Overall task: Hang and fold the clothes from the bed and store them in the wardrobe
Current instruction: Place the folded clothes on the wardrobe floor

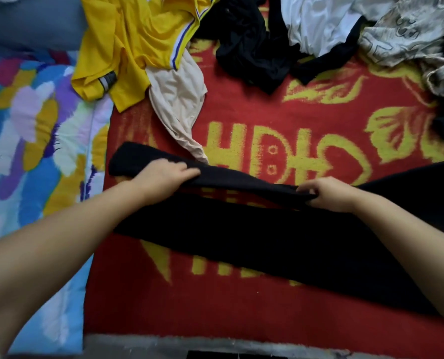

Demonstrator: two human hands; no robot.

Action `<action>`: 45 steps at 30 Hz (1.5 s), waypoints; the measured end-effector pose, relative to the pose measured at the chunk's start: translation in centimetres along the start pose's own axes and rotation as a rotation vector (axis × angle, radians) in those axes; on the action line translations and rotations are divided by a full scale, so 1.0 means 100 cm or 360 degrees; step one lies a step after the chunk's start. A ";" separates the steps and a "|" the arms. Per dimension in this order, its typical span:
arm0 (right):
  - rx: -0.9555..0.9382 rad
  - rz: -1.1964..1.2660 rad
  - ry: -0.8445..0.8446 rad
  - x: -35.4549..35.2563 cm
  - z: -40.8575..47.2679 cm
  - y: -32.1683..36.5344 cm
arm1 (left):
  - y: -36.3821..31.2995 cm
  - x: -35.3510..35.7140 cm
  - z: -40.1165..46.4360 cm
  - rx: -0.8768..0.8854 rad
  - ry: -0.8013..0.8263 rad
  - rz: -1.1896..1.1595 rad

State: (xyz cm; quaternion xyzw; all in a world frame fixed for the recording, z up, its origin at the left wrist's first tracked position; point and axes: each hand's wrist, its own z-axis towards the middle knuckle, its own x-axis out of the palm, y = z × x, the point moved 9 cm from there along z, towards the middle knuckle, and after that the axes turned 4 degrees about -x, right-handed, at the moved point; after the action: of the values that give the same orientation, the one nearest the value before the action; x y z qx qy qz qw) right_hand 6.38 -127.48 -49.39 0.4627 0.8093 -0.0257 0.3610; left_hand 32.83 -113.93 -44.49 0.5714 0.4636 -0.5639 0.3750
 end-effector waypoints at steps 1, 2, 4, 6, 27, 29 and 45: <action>-0.0030 0.0013 0.0071 0.010 -0.012 0.007 | -0.014 0.012 -0.016 0.0073 0.0093 0.0040; -0.0066 0.0019 0.0125 0.022 -0.022 0.016 | -0.023 0.031 -0.032 0.0086 0.0316 0.0096; -0.0160 -0.0002 0.0187 0.048 -0.036 0.036 | -0.029 0.072 -0.069 0.0016 0.0810 0.0236; -0.0252 -0.0070 0.0211 0.077 -0.040 0.053 | -0.031 0.092 -0.097 -0.0082 0.1044 0.0269; 0.0554 -0.1133 -0.0254 -0.041 -0.150 -0.300 | -0.338 0.085 0.190 -0.0671 0.0598 -0.0646; 0.0448 -0.1054 -0.0227 -0.040 -0.164 -0.315 | -0.353 0.081 0.206 -0.0693 0.0501 -0.0637; 0.0772 0.0598 -0.0894 0.153 -0.282 -0.437 | -0.466 0.142 0.162 -0.0328 0.1156 -0.0257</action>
State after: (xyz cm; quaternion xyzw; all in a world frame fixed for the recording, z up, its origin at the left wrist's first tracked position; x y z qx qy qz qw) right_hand -47.76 -130.64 -50.63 0.6491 0.5512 -0.2745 0.4466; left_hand -17.35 -114.38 -55.51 0.6549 0.6639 -0.3029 0.1963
